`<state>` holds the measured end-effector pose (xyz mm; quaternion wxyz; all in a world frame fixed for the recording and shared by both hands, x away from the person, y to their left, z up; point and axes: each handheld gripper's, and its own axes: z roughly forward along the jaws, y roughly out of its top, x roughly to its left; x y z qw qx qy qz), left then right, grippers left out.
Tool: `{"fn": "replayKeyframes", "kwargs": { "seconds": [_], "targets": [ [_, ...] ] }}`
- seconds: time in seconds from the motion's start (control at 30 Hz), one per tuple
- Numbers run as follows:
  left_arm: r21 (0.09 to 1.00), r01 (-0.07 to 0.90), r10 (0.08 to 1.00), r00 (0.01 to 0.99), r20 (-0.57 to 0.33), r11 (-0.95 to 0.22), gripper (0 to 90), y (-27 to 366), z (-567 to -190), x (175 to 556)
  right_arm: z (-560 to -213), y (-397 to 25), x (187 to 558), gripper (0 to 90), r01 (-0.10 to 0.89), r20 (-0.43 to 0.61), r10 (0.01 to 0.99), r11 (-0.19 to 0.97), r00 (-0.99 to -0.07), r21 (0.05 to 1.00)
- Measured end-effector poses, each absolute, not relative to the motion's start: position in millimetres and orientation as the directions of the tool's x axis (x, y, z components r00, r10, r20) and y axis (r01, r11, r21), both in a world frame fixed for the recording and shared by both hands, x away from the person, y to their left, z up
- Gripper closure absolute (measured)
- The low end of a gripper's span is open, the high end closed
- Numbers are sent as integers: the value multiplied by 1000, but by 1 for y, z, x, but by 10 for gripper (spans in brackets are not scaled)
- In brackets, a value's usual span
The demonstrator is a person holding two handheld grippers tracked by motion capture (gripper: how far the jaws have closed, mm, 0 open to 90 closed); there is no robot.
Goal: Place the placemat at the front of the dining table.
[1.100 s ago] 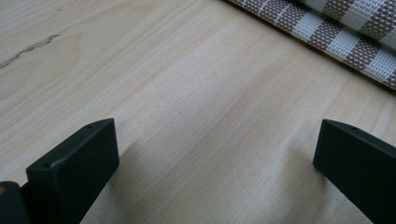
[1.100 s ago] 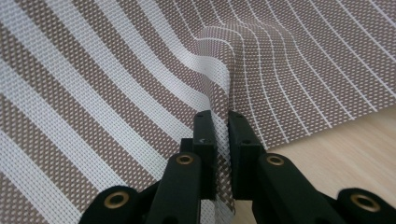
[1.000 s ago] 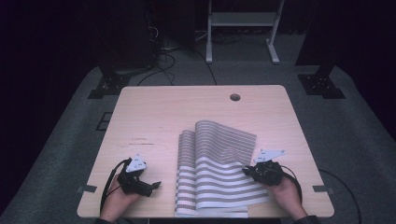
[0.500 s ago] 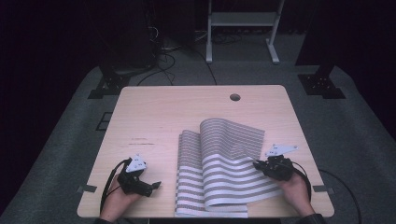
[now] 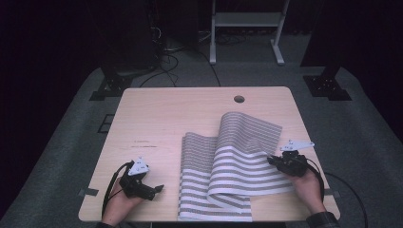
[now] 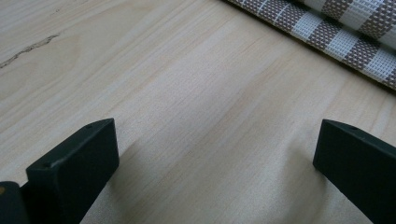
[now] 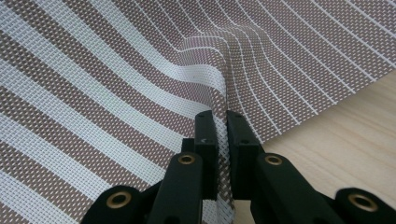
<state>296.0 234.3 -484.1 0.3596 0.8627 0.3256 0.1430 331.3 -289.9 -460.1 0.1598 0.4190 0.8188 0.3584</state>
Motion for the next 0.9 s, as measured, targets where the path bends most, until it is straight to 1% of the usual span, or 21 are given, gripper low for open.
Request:
{"fn": "replayKeyframes", "kwargs": {
  "seconds": [0.17, 0.37, 0.9],
  "targets": [
    [714, 459, 664, 747, 13, -529, 0, 234, -484, 296, -458, -298, 341, 843, 576, 28, 818, 380, -574, 724],
    [712, 458, 663, 748, 14, -532, 0, 234, -484, 296, -459, -307, 353, 842, 593, 47, 834, 349, -549, 726],
    [713, 460, 665, 747, 12, -529, 0, 234, -484, 296, -457, -312, 384, 841, 573, 16, 864, 320, -504, 754]
  ]
}}
